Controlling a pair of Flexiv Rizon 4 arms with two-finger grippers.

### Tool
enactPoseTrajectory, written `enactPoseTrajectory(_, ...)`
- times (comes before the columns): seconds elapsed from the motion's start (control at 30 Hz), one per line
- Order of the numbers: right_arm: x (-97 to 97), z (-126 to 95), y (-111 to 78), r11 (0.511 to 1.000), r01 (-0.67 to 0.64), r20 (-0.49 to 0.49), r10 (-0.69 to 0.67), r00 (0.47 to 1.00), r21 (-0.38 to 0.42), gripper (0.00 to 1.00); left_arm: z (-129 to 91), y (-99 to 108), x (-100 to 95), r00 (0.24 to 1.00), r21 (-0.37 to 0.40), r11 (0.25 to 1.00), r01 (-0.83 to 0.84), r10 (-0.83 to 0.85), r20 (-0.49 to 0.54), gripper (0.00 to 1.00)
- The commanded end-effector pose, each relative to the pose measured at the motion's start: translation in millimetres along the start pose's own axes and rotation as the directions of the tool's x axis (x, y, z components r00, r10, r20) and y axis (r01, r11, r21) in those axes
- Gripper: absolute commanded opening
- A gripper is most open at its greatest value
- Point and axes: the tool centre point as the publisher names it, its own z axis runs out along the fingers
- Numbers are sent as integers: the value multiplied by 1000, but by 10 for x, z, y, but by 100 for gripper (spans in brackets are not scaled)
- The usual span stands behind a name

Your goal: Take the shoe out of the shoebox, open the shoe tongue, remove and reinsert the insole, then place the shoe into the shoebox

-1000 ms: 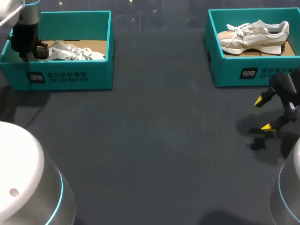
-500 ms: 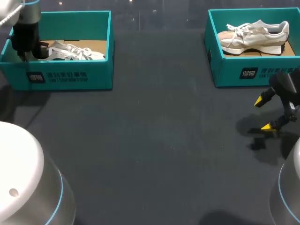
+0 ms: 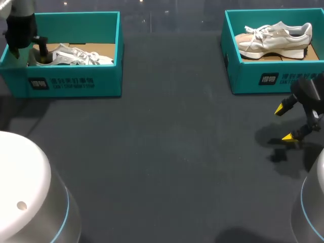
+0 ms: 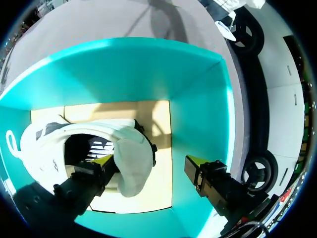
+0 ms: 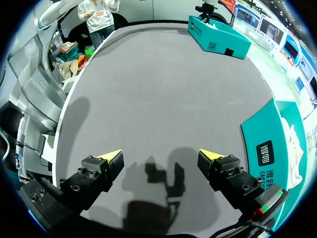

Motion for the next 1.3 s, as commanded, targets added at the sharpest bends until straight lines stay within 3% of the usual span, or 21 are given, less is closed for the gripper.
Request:
enactPoseTrajectory(0.03, 5, 0, 0, 1000, 0, 1, 0, 1000, 2, 100, -179, -132, 33, 1000, -30, 1000, 0, 0, 14, 95)
enactPoseTrajectory(0.47, 5, 0, 0, 1000, 0, 1, 0, 1000, 2, 100, -734, -307, 10, 999, -54, 998, 12, -10, 39, 100)
enactPoseTrajectory(0.7, 5, 0, 0, 1000, 0, 1, 0, 1000, 2, 100, -1055, -438, 101, 999, -18, 1000, -14, 14, 44, 100)
enactPoseTrajectory(1.3, 5, 0, 0, 1000, 0, 1, 0, 1000, 2, 100, -1456, -779, 265, 1000, 11, 1000, -17, 17, 19, 100)
